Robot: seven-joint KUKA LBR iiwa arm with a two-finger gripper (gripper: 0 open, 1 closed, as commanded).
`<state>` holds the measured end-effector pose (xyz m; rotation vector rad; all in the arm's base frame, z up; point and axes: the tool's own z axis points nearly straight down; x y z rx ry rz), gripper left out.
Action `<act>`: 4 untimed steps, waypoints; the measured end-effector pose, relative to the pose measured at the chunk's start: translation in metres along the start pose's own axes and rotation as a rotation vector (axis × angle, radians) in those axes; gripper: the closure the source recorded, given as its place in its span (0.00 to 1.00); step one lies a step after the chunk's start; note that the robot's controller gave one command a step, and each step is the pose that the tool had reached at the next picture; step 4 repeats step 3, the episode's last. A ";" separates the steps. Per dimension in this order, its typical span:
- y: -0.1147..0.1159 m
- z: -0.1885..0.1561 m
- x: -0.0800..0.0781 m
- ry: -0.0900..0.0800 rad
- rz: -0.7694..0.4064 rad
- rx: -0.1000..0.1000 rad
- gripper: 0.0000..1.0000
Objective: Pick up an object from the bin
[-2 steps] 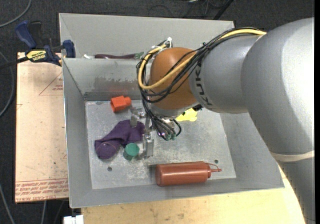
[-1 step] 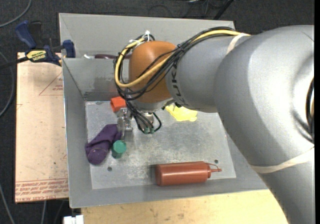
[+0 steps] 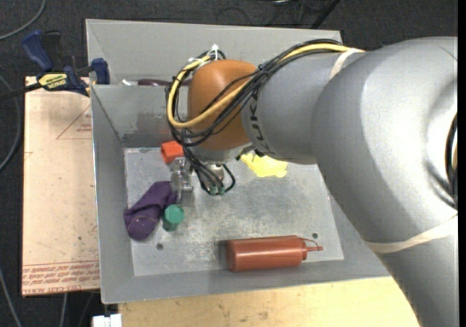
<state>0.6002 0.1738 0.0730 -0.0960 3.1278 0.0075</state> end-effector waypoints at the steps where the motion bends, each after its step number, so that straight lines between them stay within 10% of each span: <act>1: -0.005 -0.043 0.000 0.009 -0.040 0.003 1.00; 2: -0.006 -0.102 0.034 0.008 -0.033 0.002 1.00; 3: -0.036 -0.173 -0.017 0.008 -0.139 0.002 1.00; 4: -0.036 -0.173 -0.017 0.008 -0.139 0.002 1.00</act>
Offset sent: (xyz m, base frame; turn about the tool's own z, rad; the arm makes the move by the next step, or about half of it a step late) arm -0.0538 -0.0103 0.1312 -0.0188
